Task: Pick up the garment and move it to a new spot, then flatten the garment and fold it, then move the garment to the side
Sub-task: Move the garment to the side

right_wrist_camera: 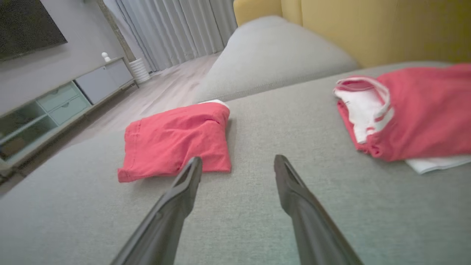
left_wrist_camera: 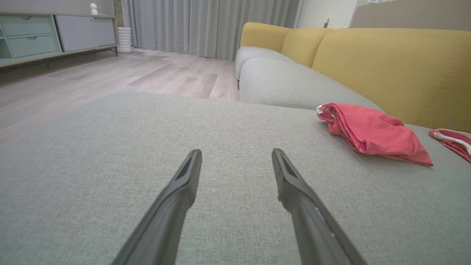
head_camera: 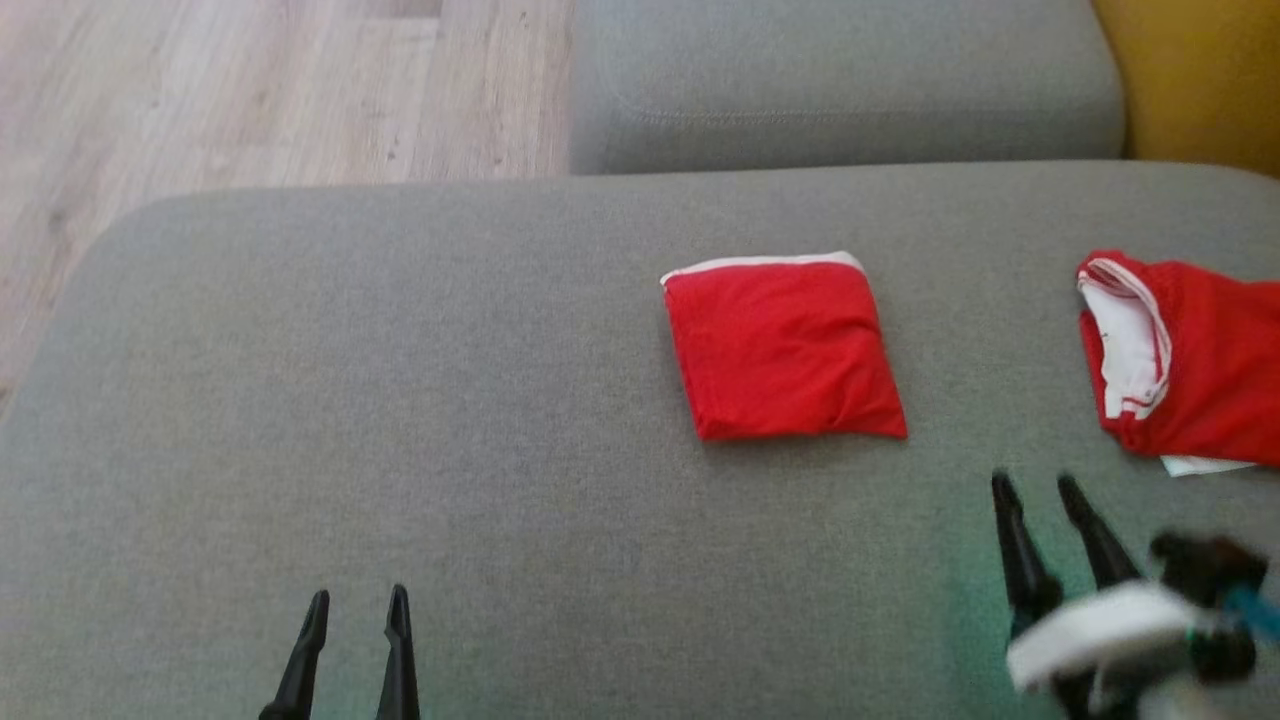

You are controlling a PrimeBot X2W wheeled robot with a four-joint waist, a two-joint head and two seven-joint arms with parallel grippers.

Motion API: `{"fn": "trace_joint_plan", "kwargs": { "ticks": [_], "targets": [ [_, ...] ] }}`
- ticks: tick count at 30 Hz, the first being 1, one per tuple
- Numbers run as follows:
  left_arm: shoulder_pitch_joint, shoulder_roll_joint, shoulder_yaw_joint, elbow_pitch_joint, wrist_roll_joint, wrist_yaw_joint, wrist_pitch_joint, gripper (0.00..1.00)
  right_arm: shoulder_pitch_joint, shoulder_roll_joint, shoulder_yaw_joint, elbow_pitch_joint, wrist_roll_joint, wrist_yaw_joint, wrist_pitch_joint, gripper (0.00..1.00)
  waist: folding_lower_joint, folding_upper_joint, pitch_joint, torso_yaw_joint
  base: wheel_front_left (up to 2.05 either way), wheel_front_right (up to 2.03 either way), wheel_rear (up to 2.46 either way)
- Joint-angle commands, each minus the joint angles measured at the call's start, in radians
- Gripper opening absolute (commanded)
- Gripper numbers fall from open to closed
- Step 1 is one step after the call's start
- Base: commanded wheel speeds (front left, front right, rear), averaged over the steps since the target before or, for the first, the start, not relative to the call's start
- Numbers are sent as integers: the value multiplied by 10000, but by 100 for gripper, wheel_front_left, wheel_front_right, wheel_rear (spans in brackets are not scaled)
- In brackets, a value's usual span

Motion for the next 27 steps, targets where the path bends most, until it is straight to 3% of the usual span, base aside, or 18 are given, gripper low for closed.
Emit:
{"fn": "trace_joint_plan", "kwargs": {
  "ticks": [1,6,11,15,22,23,24,27],
  "targets": [
    [-449,-40,255,-398,-67,1,-53,100,-1033,-141,103,-500,552,73,531,100,0,0,224,58,0,0,0],
    [-785,-40,-52,-397,-168,-22,-53,100,-2775,-333,-55,-688,1701,73,3482,100,0,0,867,309,0,0,0],
    [-1285,-40,-555,-306,-307,-16,-53,100,-4501,68,-910,633,2120,73,6315,100,0,0,1469,937,0,0,0],
    [-1536,-40,-1044,-248,-451,59,-53,100,-5411,255,-1641,1758,1686,73,6986,100,0,0,1792,1571,0,0,0],
    [-1567,-40,-1332,-181,-440,186,-53,100,-6097,507,-2806,3761,1272,73,6957,100,0,0,2025,2225,0,0,0],
    [-1550,-40,-1298,-205,-439,212,-53,100,-6171,596,-2954,3923,1442,73,6929,83,0,0,2039,2201,0,0,0],
    [-1527,-40,-1244,-242,-445,248,-53,100,-6253,686,-3054,3999,1652,73,6871,0,0,0,2050,2132,0,0,0],
    [-1466,-40,-1080,-350,-438,311,-53,100,-6412,836,-2834,3810,2062,73,6690,0,0,0,2089,1590,0,0,0]
  ]
}}
